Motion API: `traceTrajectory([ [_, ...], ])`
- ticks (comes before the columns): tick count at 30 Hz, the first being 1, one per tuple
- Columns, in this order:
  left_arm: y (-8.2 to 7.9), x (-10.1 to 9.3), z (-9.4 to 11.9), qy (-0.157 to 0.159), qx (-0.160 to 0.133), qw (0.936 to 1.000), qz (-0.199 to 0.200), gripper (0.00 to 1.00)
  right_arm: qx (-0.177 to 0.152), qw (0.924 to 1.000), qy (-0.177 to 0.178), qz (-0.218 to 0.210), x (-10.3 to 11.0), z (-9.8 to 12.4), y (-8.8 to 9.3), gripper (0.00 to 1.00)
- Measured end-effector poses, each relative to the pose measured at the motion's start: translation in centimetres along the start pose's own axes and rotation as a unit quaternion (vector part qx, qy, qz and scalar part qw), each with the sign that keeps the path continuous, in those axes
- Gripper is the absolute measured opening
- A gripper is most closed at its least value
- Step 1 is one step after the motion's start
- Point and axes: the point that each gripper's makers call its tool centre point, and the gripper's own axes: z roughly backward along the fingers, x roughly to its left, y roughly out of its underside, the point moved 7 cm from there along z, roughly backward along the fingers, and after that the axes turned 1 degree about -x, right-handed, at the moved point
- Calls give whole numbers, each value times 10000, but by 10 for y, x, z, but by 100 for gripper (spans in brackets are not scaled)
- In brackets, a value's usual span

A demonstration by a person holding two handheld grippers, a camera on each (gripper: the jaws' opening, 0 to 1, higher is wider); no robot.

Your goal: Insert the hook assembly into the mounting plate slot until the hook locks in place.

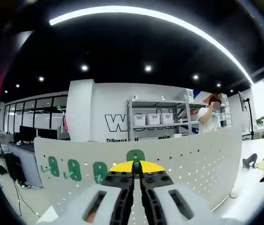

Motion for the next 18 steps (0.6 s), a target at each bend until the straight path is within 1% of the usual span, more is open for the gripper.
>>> traceTrajectory([
  [6,7,1,-9,-48,57,9999,-141,3,22,10000,8,-24,-4,-1,2,77],
  [13,8,4,-13,-81,33,9994,-345,3,22,10000,27,-38,-7,-2,1,76],
  [18,10,5,-14,-127,24,9992,-373,3,36,10000,42,-36,-8,-1,1,76],
])
